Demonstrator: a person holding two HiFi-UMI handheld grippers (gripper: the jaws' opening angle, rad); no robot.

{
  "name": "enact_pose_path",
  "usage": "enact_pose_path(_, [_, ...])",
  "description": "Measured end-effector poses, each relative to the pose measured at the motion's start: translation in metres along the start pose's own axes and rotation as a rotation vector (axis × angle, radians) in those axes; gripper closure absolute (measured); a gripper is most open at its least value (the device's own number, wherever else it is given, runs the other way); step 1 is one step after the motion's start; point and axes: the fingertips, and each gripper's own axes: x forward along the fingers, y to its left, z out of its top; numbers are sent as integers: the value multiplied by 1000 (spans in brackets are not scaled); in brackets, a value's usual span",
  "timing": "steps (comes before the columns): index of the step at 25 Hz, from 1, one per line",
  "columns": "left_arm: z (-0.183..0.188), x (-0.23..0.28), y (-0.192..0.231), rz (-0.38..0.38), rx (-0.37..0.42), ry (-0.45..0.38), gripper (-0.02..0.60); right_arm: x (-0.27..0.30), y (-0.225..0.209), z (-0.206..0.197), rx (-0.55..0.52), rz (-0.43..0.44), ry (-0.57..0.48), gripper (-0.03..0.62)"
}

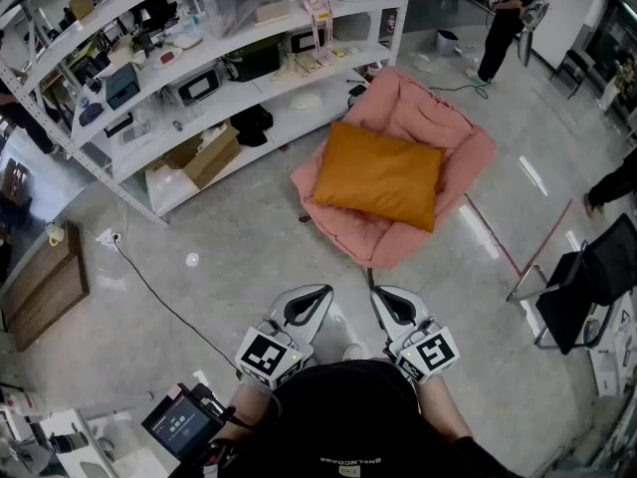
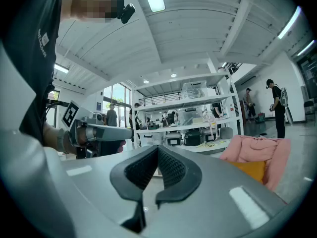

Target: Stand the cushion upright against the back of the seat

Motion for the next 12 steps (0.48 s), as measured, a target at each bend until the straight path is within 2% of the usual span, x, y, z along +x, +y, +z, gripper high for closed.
enact_pose_path(6, [-2,-11,1,-3,-4,3,569,7,11,-4,-11,-30,28,591])
enact_pose_path(12, [-1,-22,13,-14,35,36,571,25,28,-3,-26,-39,43,591])
